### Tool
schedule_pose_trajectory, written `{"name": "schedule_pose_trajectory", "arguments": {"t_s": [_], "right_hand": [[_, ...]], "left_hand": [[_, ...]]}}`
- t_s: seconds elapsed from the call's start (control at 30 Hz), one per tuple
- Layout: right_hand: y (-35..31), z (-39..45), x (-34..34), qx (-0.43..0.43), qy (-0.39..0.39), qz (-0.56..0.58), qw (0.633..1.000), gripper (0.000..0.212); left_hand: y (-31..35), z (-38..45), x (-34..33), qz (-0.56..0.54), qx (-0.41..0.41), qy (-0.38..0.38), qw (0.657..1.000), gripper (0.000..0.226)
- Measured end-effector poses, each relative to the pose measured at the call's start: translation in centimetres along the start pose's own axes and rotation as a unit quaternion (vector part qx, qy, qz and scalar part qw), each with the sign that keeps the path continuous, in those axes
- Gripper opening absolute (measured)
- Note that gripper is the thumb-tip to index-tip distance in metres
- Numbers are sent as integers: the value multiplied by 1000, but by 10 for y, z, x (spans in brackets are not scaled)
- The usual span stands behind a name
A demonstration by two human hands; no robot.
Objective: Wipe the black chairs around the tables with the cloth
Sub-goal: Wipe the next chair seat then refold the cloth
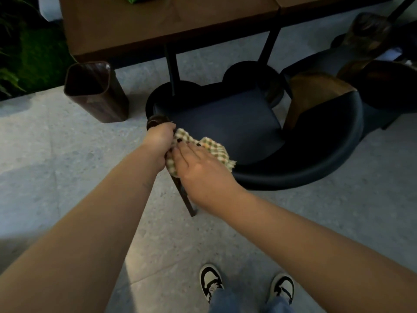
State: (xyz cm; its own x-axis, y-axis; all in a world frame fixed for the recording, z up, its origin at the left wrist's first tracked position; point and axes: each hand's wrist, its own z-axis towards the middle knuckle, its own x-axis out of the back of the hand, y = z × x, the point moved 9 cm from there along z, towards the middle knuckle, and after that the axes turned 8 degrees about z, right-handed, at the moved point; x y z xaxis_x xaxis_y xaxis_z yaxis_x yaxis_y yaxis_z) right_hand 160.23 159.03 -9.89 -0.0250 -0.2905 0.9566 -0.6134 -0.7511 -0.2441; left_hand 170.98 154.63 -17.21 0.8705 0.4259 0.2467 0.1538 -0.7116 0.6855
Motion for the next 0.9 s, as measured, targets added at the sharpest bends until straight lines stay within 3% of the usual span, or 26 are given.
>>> {"name": "schedule_pose_trajectory", "arguments": {"t_s": [0.1, 0.17, 0.33, 0.43, 0.57, 0.67, 0.8, 0.9], "right_hand": [[22, -37, 19, -8, 15, 139, 990, 55], [56, -56, 33, -83, 47, 260, 961, 52], [150, -52, 37, -271, 105, 530, 797, 19], [170, -24, 37, -293, 104, 577, 755, 19], [177, 29, 22, -286, 83, 522, 799, 26], [164, 66, 0, -260, 47, 495, 828, 21], [142, 97, -37, -168, -20, 384, 907, 23], [129, 101, -80, -132, -117, 370, 912, 25]], "left_hand": [[-2, 1, -7, 42, 23, 15, 999, 43], [-2, 4, -8, 67, 21, 39, 997, 46], [5, 6, 1, 195, -19, 132, 972, 44], [8, 6, 3, 225, -19, 146, 963, 45], [7, 6, 3, 240, -14, 149, 959, 44], [8, 5, 6, 265, -17, 161, 951, 43], [6, 7, 8, 265, -17, 176, 948, 41], [5, 6, 10, 274, -18, 188, 943, 40]]}}
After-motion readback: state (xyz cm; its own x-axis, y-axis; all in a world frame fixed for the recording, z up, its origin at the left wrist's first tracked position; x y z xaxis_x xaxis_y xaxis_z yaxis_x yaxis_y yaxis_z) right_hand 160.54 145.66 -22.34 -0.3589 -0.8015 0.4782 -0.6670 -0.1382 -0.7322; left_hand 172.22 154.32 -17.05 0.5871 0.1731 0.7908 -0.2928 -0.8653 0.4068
